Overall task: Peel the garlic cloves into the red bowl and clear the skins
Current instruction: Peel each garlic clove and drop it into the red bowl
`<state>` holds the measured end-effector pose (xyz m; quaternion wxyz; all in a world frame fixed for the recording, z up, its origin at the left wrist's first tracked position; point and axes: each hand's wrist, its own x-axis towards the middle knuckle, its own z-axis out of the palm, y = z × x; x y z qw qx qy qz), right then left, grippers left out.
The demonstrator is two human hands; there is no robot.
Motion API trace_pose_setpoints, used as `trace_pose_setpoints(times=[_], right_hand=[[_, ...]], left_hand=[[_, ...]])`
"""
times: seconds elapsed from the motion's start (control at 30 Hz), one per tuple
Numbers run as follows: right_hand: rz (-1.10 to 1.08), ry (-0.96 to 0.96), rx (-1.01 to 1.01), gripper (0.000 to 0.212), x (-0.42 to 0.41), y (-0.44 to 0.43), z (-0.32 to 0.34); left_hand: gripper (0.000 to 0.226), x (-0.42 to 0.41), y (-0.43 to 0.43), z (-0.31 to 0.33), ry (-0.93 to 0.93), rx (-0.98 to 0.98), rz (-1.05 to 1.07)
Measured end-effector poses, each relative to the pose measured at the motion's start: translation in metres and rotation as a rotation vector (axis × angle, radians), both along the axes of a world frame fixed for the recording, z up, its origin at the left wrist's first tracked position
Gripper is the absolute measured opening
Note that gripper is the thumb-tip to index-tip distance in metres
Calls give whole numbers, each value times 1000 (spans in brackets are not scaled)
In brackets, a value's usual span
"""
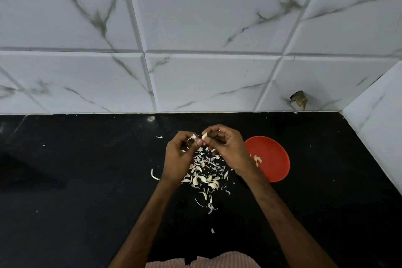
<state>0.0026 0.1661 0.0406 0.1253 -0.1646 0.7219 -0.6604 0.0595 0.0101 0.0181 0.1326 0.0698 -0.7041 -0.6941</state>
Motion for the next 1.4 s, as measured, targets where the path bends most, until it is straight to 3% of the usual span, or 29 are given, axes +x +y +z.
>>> trace_pose_setpoints(times=[0.27,0.37,0.63,0.77,1.03,1.1,1.2,1.27,1.33,1.4], right_hand=[[-65,-47,-77,19,3,0,-2],[-72,-92,-180,19,6,0,-2],[-107,-58,-209,18,8,-3,1],[-90,1,-134,16,8,-2,0],[-133,253,137,15,8,-1,3],[-120,302,164,14,8,-1,4],[-110,344,205,15,9,-1,1],[-137,256,149,16,9,-1,0],[-164,46,-47,17,10,-2,0],[-183,-110,-202,18,12,-3,0]], left_hand=[[11,1,0,3,-40,218,71],[28,2,-1,4,-44,84,101],[14,3,2,13,11,-149,89],[5,3,5,10,24,-224,153],[14,2,5,6,-34,-347,138],[13,2,5,8,-31,-284,107],[10,2,4,9,-29,-11,64],[4,2,0,10,-38,88,78],[26,1,-6,6,-70,-19,95],[35,2,-12,-2,-166,-426,73]])
